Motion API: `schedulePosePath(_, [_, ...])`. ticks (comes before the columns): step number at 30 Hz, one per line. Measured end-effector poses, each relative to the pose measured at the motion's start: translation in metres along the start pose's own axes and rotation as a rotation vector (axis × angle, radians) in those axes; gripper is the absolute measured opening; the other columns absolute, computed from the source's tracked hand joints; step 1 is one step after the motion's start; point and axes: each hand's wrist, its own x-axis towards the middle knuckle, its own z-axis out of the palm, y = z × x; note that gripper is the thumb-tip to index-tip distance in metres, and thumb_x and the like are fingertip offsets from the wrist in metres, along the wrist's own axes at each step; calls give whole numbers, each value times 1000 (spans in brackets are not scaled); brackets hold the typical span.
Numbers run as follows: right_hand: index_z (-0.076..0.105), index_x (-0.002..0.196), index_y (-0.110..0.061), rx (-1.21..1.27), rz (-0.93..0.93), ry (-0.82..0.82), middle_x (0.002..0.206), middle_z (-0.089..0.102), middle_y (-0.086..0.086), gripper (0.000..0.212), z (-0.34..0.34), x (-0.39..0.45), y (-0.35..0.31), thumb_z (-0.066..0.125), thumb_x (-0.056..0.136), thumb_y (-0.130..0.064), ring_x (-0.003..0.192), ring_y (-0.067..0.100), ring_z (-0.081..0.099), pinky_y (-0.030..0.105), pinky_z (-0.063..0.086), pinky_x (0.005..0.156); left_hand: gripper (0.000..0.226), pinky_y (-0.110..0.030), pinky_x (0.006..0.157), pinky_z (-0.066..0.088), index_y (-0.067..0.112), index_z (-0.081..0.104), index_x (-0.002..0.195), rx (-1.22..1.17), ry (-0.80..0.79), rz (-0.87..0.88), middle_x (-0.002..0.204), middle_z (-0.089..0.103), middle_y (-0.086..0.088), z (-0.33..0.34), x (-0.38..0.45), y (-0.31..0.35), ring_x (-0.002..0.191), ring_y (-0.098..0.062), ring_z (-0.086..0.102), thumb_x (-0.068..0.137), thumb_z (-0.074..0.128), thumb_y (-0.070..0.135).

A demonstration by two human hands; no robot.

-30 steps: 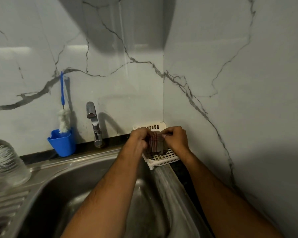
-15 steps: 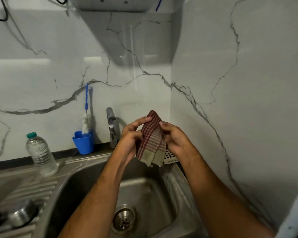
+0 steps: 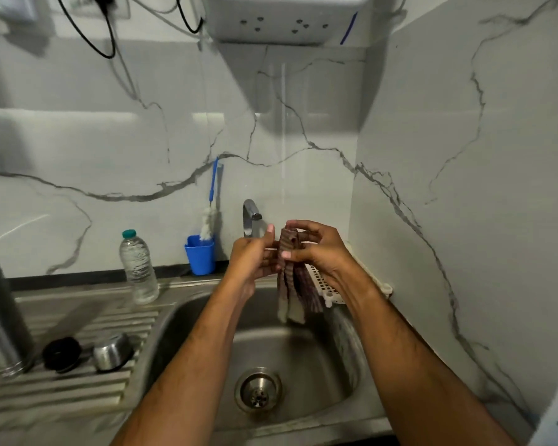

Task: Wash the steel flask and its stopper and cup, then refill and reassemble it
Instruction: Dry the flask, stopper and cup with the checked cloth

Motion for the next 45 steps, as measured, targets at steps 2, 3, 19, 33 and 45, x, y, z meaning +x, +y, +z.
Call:
schedulePosePath(2, [72,117,-11,5,12,-42,99,76,15,65,6,-2,-2,83,61,20,91,28,74,43,61,85,43,-39,83,62,5,73,108,31,15,-1,93,79,-11,-7,-4,5,89,-24,77,94,67,46])
schedulePosePath(3, [72,117,-9,-12,14,-45,95,76,15,64,9,-5,-3,82,62,21,88,27,75,41,62,82,43,-39,82,62,4,73,108,38,24,-11,92,79,-11,-9,-6,8,88,-24,77,92,71,44])
schedulePosePath(19, [74,104,-3,163,261,3,97,78,9,23,33,-14,-4,61,91,10,89,23,73,36,61,79,14,-42,75,64,-9,66,96,69,140,-50,89,73,-22,-45,-24,30,82,-31,72,84,60,-8])
schedulePosePath(33, [69,118,-4,442,521,-83,109,76,17,26,77,-51,44,62,97,-18,105,32,69,40,59,72,25,-30,59,52,-4,67,99,227,225,-140,93,72,-15,-88,-23,46,81,-25,69,74,65,0])
schedulePosePath(45, [69,109,-3,609,537,-168,97,77,16,34,142,-56,49,53,103,-32,82,28,75,43,58,73,18,-30,71,61,12,68,87,260,487,42,90,74,-6,-144,-30,37,85,-19,73,79,85,12])
